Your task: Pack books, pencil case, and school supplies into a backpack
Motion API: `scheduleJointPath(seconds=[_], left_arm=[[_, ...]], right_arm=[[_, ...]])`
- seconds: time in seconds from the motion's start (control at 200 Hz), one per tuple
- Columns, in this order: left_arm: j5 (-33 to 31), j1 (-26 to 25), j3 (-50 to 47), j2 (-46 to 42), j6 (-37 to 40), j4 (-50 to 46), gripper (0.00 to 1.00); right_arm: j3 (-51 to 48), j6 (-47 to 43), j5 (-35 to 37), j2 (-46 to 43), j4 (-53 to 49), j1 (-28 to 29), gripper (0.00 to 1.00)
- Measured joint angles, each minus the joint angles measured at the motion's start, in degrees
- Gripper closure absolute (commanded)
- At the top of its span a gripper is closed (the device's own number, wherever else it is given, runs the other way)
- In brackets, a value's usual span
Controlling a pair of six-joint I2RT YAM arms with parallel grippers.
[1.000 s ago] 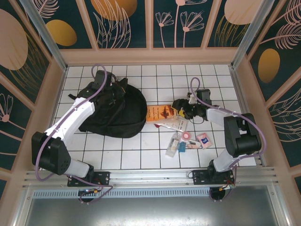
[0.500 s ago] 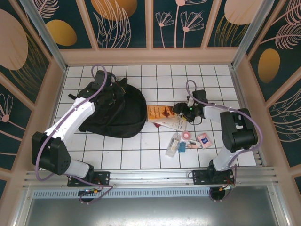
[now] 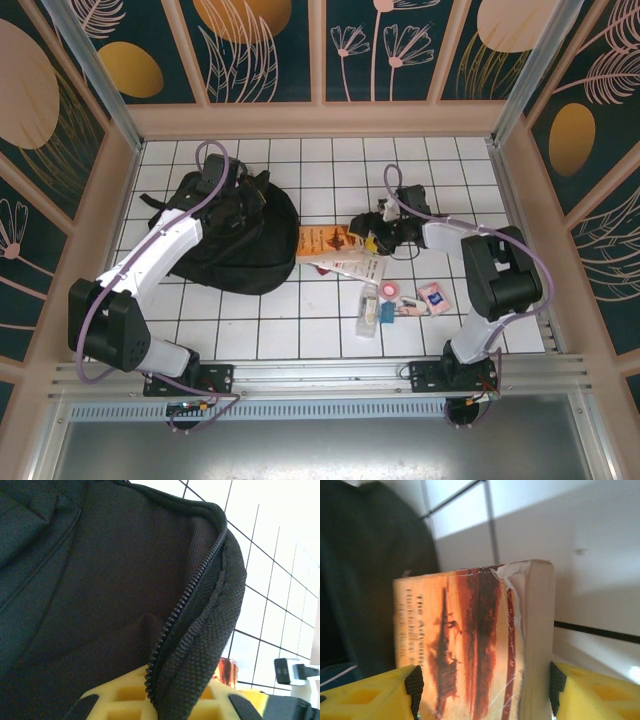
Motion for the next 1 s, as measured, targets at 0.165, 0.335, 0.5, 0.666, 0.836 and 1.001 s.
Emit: scheduleJointPath(seconds=[0.165,0.335,0.5,0.666,0.836,1.001], left_arm=[[-0.04,0.07,0.02,0.0,0.02,-0.07,1.0],[-0.02,0.07,0.02,-0.02,0.04,-0.17,1.0],[-0.02,0.07,0.02,-0.11,0.04,-0.22,1.0],[-0.02,0.07,0.02,-0.52,0.07,-0.57,1.0],[-0.02,0.07,0.02,-1.07,0.07,-0.94,1.0],[-0.02,0.07,0.02,-1.75,0.07,-1.07,1.0]], right_arm=[[0.22,4.74,-2.86,-5.38,3.76,0.09,0.32],[-0.09,9.66,-4.92,-7.08,9.11,0.92,0.32],[-3.48,16.79,-6.45,-7.19,18.08,2.89,0.32],[-1.2,18.18,-5.64,-7.41,18.27,7.72,0.32],[8.07,10.84,0.09,-6.29,6.54,11.32,0.3],[12.17,3.91,4.76,-2.01,-2.45,11.56,0.3]])
